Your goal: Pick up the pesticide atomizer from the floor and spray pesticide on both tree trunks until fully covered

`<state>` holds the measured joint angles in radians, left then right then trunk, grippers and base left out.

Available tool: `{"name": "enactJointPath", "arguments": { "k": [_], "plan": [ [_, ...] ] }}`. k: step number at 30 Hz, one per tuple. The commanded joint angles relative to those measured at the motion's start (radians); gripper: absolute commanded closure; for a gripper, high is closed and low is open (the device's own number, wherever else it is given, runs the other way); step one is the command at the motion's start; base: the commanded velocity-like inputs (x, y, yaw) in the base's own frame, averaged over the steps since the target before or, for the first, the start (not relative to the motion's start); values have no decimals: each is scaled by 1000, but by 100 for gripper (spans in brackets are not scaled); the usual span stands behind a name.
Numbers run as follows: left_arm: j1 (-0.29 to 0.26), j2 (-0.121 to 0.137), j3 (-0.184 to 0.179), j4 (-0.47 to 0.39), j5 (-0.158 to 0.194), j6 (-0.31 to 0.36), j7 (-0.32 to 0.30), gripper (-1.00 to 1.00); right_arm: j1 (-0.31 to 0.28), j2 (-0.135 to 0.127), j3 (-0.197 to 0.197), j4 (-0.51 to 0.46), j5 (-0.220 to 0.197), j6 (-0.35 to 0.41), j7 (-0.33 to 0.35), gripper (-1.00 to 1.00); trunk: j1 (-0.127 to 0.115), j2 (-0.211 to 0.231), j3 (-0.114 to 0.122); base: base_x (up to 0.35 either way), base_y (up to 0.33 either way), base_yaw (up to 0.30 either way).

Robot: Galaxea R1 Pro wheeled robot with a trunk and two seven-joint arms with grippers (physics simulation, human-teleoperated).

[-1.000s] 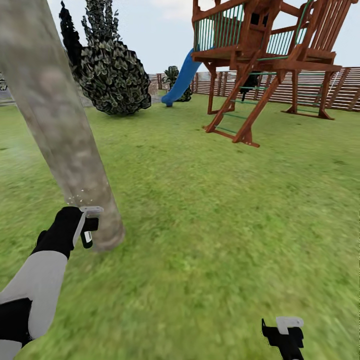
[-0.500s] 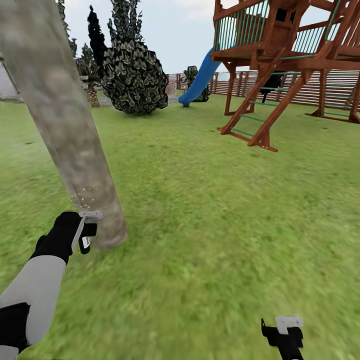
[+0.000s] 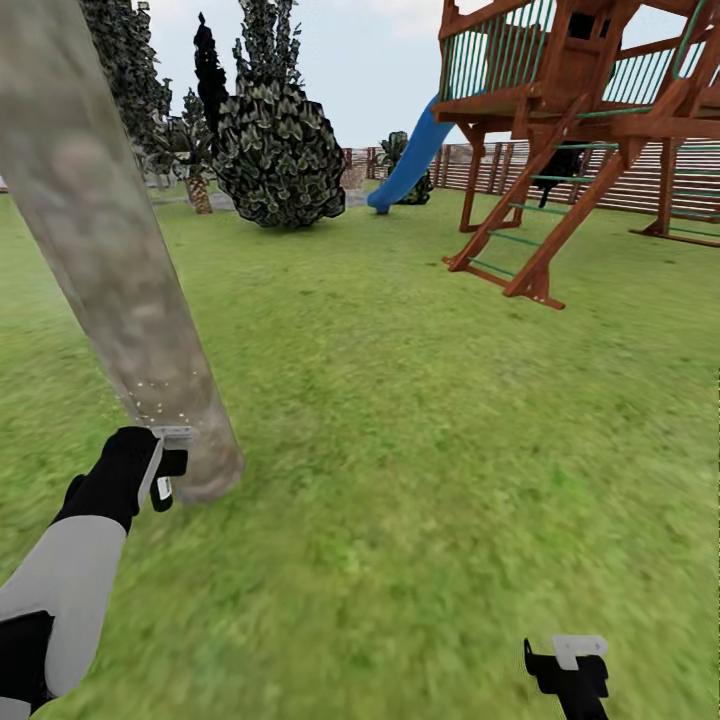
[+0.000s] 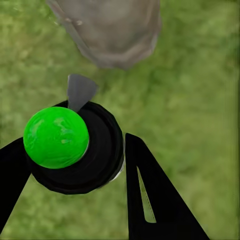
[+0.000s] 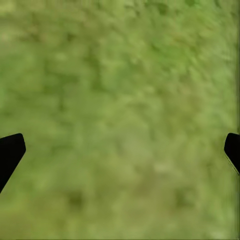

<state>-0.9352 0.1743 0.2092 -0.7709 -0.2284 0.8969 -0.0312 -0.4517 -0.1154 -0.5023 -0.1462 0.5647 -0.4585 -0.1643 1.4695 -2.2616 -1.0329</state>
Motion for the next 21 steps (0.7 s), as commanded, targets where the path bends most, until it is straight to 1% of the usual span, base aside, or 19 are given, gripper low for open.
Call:
{"name": "enactJointPath", "arguments": {
  "k": [1, 2, 4, 9, 11, 13, 16, 18, 21],
  "plan": [
    [-1, 9, 3, -1, -2, 4, -4, 100, -1, 0, -5, 2, 11, -3, -5, -100, 0, 0, -1, 137, -283, 0],
    [0, 16, 4, -1, -2, 5, -4, 100, -1, 1, -5, 2, 11, -3, -5, -100, 0, 0, -1, 137, -283, 18],
    [6, 22, 4, 3, -2, 4, -3, 100, -1, 2, -5, 2, 11, -3, -4, -100, 0, 0, -1, 135, -283, 167],
    [78, 26, 6, 7, -1, -2, -1, 100, -1, 2, -5, 2, 11, -3, -4, -100, 0, 0, -1, 131, -283, 266],
    [95, 25, 7, 11, 0, -4, -1, 100, -1, 2, -5, 2, 11, -3, -4, -100, 0, 0, -1, 127, -283, 274],
    [99, 25, 8, 11, 3, -13, -1, 100, -1, 2, -5, 2, 11, -3, -4, -100, 0, 0, -1, 127, -283, 275],
    [100, 22, 11, 10, 5, -63, 16, 100, -1, 2, -5, 2, 11, -3, -4, -100, 0, 0, -1, 147, -287, 275],
    [97, 24, 10, 4, 6, -70, 30, 100, -1, 2, -5, 2, 11, -3, -4, -100, 0, 0, -1, 179, -289, 275],
    [96, 25, 11, -1, 6, -71, 34, 100, -1, 2, -5, 2, 11, -3, -4, -100, 0, 0, -1, 227, -260, 275]
  ]
}}
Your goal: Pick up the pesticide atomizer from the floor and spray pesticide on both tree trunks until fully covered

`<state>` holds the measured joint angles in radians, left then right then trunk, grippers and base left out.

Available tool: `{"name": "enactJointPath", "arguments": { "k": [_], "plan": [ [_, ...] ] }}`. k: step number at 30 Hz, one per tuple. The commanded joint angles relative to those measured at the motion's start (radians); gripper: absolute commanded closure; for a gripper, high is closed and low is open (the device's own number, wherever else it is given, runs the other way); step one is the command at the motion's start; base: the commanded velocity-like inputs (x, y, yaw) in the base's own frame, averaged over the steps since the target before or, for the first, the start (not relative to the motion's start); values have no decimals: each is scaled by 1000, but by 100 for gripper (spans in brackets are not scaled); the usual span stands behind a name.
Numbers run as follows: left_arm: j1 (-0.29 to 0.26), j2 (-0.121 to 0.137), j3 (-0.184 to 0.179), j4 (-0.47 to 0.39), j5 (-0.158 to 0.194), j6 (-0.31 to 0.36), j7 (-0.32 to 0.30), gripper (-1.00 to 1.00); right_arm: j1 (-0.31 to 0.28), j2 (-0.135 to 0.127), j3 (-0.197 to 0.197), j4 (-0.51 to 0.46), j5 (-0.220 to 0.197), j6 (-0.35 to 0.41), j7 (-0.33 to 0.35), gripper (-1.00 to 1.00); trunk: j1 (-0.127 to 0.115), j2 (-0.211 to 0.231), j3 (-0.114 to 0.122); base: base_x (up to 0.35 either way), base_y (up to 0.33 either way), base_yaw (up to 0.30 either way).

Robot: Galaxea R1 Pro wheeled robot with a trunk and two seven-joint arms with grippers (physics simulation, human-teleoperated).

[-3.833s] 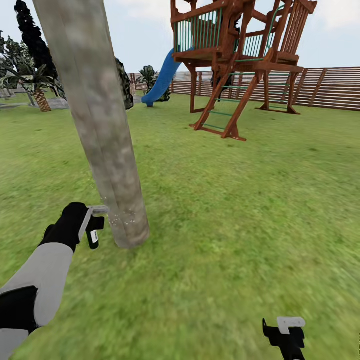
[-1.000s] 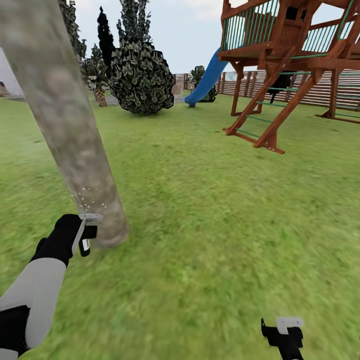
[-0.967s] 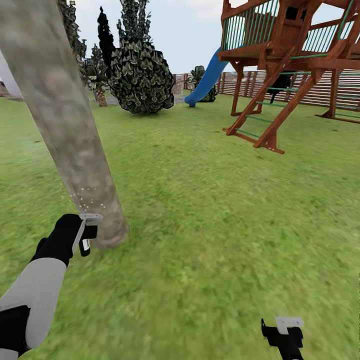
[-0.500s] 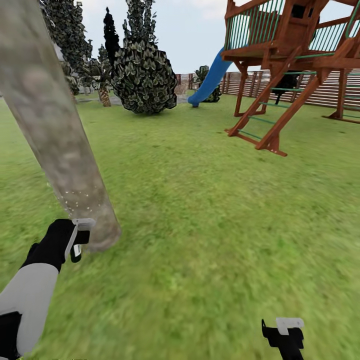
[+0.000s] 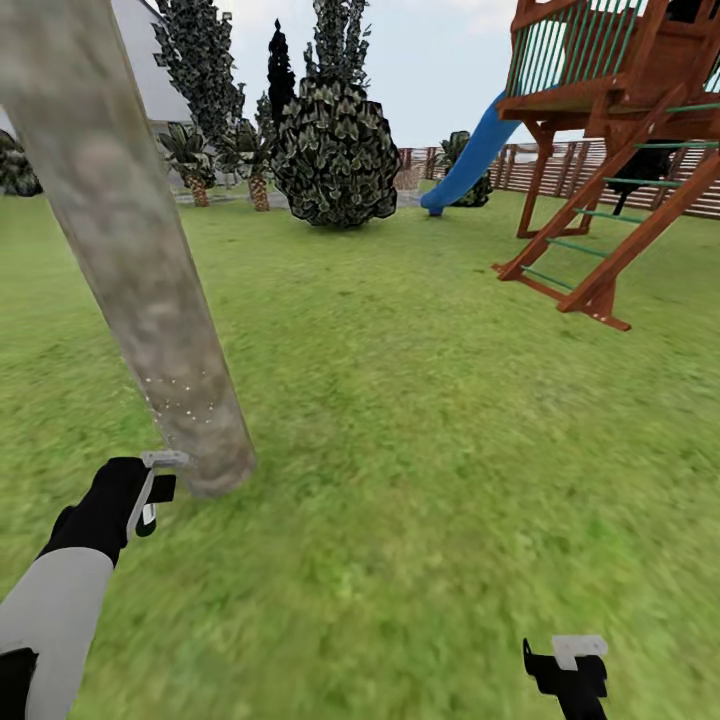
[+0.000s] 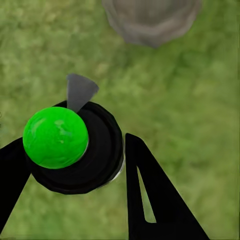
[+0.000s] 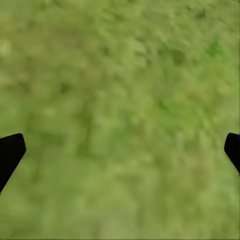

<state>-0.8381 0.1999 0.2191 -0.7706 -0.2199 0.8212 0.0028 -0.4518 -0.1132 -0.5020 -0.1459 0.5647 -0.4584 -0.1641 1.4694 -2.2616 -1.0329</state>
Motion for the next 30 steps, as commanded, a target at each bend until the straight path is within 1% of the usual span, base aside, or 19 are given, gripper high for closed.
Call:
{"name": "enactJointPath", "arguments": {
  "k": [1, 5, 12, 19, 24, 30],
  "plan": [
    [-1, -1, 1, 0, -3, 4, 1, 100, -1, 0, -6, 2, 11, -3, -5, -100, 0, 0, -1, 261, -229, 275],
    [-1, -2, 2, 0, -3, 4, 2, 100, -1, 0, -5, 2, 11, -3, -5, -100, 0, 0, -1, 283, -197, 275],
    [-1, -14, 4, 1, -2, 4, 2, 100, -1, 0, -6, 2, 11, -3, -5, -100, 0, 0, -1, 260, -201, 271],
    [-1, -17, 3, -3, 2, 6, 0, 100, 0, -3, -6, 2, 11, -3, -8, -100, 0, 0, -1, 19, -304, 19],
    [0, -13, 0, 0, -1, 6, 0, 100, 1, -3, -6, 2, 11, -3, -8, -100, 0, 0, -1, 43, -313, 5],
    [1, -13, -1, 10, -1, 4, 0, 100, 1, -1, -6, 2, 11, -4, -8, -100, 0, 0, -1, 129, -309, 234]
  ]
}}
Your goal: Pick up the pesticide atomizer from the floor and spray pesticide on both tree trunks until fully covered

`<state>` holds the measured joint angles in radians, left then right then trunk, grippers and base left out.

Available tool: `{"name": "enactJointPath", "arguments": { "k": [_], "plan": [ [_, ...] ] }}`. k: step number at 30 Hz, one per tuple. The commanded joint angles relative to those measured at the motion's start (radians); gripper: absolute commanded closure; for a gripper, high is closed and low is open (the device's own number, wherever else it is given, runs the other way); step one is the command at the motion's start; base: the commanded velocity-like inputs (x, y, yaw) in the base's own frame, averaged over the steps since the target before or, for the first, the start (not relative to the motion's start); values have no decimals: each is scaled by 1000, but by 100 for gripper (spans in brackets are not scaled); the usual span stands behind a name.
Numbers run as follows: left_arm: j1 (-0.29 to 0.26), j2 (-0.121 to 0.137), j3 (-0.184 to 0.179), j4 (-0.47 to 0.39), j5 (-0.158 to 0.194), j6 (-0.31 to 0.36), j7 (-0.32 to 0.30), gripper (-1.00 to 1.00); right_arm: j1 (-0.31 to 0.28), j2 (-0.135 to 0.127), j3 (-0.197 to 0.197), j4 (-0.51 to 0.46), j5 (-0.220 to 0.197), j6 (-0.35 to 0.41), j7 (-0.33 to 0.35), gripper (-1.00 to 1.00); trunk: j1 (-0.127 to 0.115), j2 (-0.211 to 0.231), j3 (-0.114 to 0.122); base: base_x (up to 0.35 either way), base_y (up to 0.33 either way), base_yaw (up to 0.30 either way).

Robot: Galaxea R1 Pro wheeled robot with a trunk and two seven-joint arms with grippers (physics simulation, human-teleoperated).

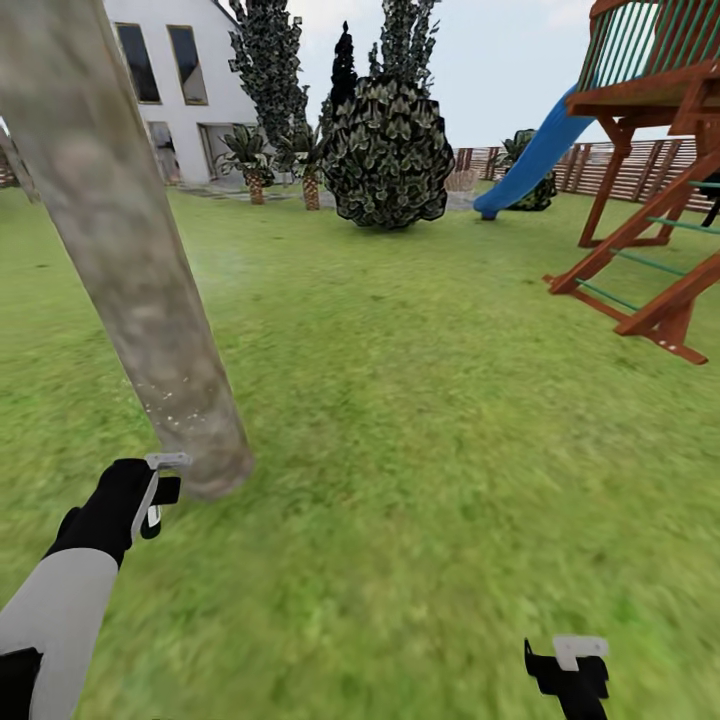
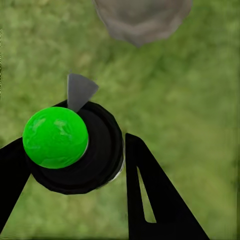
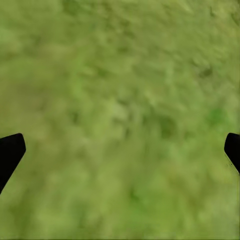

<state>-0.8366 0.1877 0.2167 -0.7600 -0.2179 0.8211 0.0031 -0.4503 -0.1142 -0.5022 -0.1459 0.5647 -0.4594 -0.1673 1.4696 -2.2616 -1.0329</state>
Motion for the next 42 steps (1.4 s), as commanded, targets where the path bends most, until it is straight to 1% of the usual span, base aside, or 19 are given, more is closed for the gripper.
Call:
{"name": "enactJointPath", "arguments": {
  "k": [1, 5, 9, 16, 19, 20, 23, 26, 29, 31, 42],
  "plan": [
    [0, -1, 1, 1, -3, 4, 0, 100, -1, -1, -6, 2, 11, -4, -5, -100, 0, 0, -1, 70, -138, 276],
    [1, -1, 0, 2, -2, 2, 0, 100, -1, 0, -6, 2, 11, -3, -4, -100, 0, 0, -1, 18, -32, 277],
    [1, -5, -2, -8, 0, 0, 0, 100, -1, -1, -6, 2, 11, -4, -4, -100, 0, 0, -1, 186, -126, 246],
    [4, -6, -4, -7, -8, 5, -1, 100, -1, -1, -6, 2, 11, -3, -5, -100, 0, 0, -1, 199, -202, 25],
    [52, -9, 0, -9, -1, 0, 0, 100, -1, 0, -5, 2, 11, -4, -6, -100, 0, 0, -1, 110, -262, 177],
    [63, -15, 1, -9, -1, -2, 0, 100, -1, 0, -5, 2, 11, -4, -6, -100, 0, 0, -1, 100, -267, 263],
    [83, -21, 1, -11, 0, -5, 1, 100, -1, 1, -6, 2, 11, -4, -6, -100, 0, 0, -1, 107, -267, 227],
    [85, -21, 1, -3, -1, -10, 1, 100, -1, -3, -6, 2, 11, -4, -6, -100, 0, 0, -1, 148, -264, 29],
    [85, -20, 2, 2, -1, -67, 2, 100, 3, -4, -6, 2, 11, -4, -6, -100, 0, 0, -1, 181, -241, 2],
    [85, -20, 3, 3, -1, -77, 3, 100, 4, -4, -6, 2, 11, -4, -6, -100, 0, 0, -1, 189, -233, 0],
    [86, -20, 3, 4, -3, -83, 3, 100, 5, -1, -6, 2, 11, -4, -5, -100, 0, 0, -1, 157, -244, 17]
  ]
}}
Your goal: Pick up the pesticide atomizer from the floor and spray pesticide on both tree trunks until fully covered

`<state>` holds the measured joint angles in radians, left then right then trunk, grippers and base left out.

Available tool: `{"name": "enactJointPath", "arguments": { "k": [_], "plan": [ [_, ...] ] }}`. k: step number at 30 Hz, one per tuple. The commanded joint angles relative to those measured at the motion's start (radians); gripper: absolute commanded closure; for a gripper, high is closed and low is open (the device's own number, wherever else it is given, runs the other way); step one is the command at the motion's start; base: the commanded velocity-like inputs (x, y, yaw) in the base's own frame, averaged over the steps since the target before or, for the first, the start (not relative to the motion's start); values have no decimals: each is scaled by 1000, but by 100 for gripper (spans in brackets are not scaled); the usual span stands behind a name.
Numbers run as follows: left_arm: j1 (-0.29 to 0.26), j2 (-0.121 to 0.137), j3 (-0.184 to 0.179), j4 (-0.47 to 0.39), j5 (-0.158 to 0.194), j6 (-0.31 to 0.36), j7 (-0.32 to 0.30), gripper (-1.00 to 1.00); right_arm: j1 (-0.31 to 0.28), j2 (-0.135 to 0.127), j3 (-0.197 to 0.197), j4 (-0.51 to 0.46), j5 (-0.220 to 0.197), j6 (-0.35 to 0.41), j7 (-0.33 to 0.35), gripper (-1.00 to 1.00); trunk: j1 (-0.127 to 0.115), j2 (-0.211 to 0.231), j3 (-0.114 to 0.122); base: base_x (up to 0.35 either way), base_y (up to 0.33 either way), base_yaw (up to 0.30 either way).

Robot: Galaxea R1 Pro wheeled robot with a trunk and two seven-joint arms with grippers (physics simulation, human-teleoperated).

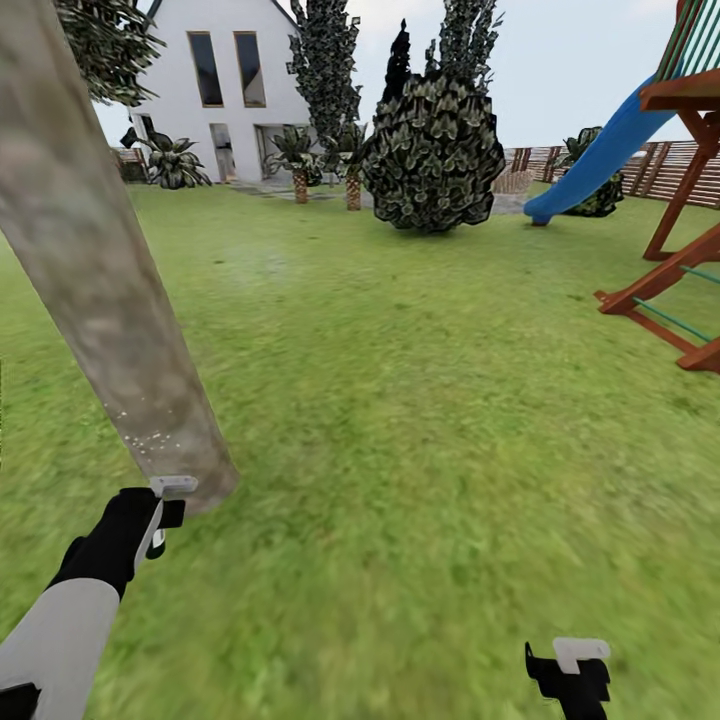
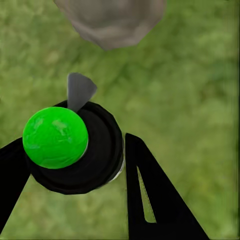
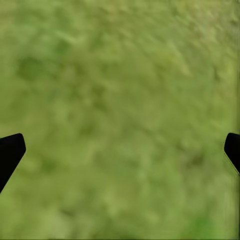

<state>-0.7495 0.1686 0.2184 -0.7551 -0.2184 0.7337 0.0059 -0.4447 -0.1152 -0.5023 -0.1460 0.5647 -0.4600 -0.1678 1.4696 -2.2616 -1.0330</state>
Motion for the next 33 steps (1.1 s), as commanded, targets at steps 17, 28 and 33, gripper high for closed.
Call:
{"name": "enactJointPath", "arguments": {
  "k": [17, 28, 33],
  "plan": [
    [1, -3, 33, 0, -1, 3, 32, 100, -1, 2, -5, 2, 11, -3, -5, -100, 0, 0, -1, 120, -262, 258],
    [1, -3, 34, -2, 0, 2, 33, 100, -1, 2, -5, 2, 11, -3, -4, -100, 0, 0, -1, 122, -265, 28],
    [-2, 2, 37, -17, 4, 5, 25, 100, -1, 0, -5, 2, 11, -3, -5, -100, 0, 0, -1, 86, -257, 244]
  ]
}}
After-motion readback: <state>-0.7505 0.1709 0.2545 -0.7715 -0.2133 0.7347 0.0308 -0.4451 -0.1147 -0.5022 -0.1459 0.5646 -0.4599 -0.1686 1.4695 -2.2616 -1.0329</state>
